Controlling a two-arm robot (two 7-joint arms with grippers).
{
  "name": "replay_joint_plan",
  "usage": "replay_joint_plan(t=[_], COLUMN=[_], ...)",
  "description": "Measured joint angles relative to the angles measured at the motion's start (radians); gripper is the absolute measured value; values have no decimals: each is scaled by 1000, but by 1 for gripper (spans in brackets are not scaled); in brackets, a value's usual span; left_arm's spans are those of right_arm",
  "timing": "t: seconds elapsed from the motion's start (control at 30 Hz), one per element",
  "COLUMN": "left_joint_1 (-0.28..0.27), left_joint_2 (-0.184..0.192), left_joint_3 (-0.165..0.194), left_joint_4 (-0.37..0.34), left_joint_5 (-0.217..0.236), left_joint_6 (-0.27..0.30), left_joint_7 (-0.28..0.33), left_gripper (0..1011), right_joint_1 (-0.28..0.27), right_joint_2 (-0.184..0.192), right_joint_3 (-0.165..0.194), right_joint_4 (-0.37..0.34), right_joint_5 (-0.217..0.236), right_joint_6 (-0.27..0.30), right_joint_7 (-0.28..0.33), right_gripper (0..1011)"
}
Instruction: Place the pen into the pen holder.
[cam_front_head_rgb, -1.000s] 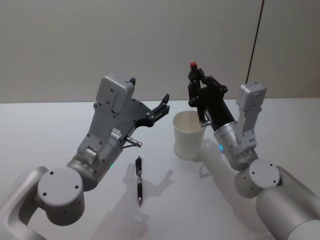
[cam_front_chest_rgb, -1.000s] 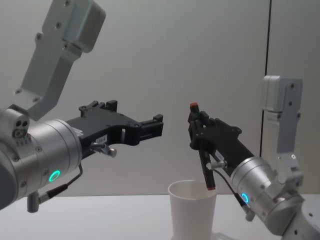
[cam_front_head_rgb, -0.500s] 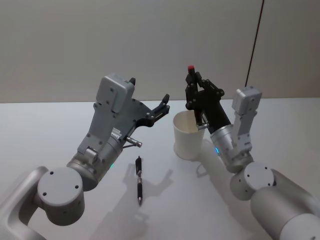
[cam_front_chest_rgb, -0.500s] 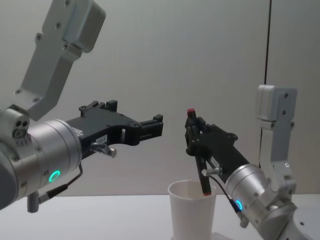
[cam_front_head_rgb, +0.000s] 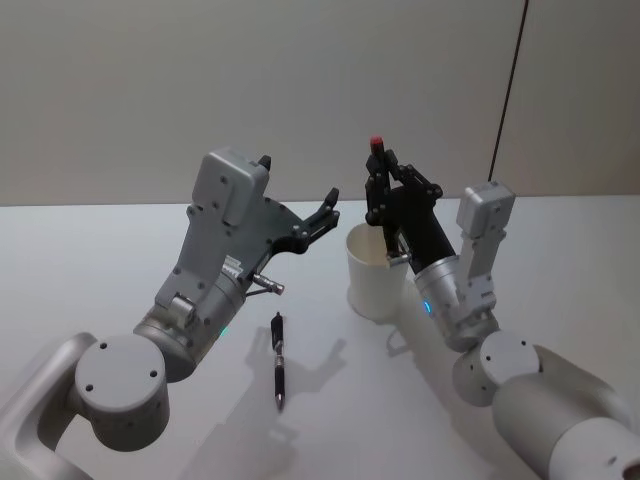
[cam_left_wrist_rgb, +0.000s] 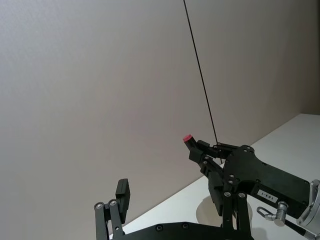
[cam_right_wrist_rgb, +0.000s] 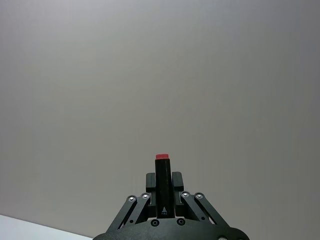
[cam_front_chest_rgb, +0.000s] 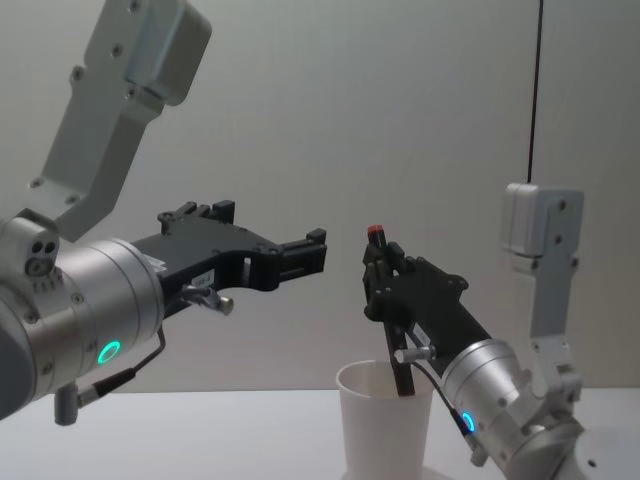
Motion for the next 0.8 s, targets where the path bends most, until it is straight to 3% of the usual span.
replay_joint_plan(t=[0.8], left_joint_1=[0], left_joint_2=[0], left_joint_3=[0], left_joint_4=[0], left_joint_5=[0], left_joint_6=[0], left_joint_7=[0], left_gripper=[1003], right_joint_1=[41], right_joint_2=[-16], right_joint_3=[11], right_joint_4=[112], right_joint_5=[-15], right_joint_6=[-80], right_joint_7=[4], right_gripper=[173])
